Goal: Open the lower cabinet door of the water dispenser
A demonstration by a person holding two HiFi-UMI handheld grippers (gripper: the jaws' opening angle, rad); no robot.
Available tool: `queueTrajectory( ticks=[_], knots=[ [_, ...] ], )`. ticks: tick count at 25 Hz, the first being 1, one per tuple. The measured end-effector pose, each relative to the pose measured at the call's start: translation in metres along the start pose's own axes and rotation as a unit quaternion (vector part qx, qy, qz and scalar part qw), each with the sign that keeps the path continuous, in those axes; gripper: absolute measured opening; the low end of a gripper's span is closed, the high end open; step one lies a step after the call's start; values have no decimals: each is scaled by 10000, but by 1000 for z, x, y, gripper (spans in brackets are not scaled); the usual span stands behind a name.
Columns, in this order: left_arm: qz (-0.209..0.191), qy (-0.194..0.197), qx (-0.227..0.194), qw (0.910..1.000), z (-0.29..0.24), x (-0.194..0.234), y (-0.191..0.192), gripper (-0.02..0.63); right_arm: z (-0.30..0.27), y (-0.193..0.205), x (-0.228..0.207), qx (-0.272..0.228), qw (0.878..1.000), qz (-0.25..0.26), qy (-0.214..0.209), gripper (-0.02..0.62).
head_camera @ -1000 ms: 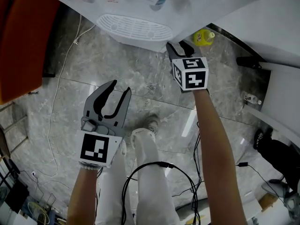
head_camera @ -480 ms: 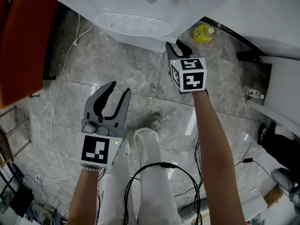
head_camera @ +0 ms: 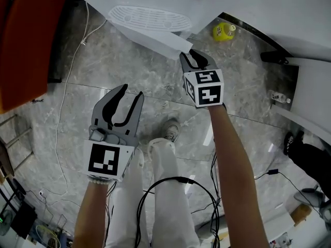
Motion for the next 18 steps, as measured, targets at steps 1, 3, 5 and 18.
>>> queueTrajectory(
  ticks=[1,3,5,18],
  knots=[
    [4,2,2,10000,2,1,1,143,2,2,4,22,10000,24,-30,114],
    [3,11,50,10000,8,2,6,143,8,6,11,69,9999,90,-90,109],
    [-29,35,119,9999,14,4,12,143,13,10,19,116,9998,95,-163,106],
    [107,76,310,9994,46,21,40,143,40,38,86,315,9972,378,-555,91]
  ],
)
Point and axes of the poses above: the fingertips, and each gripper's own axes: z backward along the fingers, x to its left, y out of its underside, the point moved 3 cm from there along z, backward along the fingers, and after that the axes turned 8 degrees about y, right-handed, at the moved point
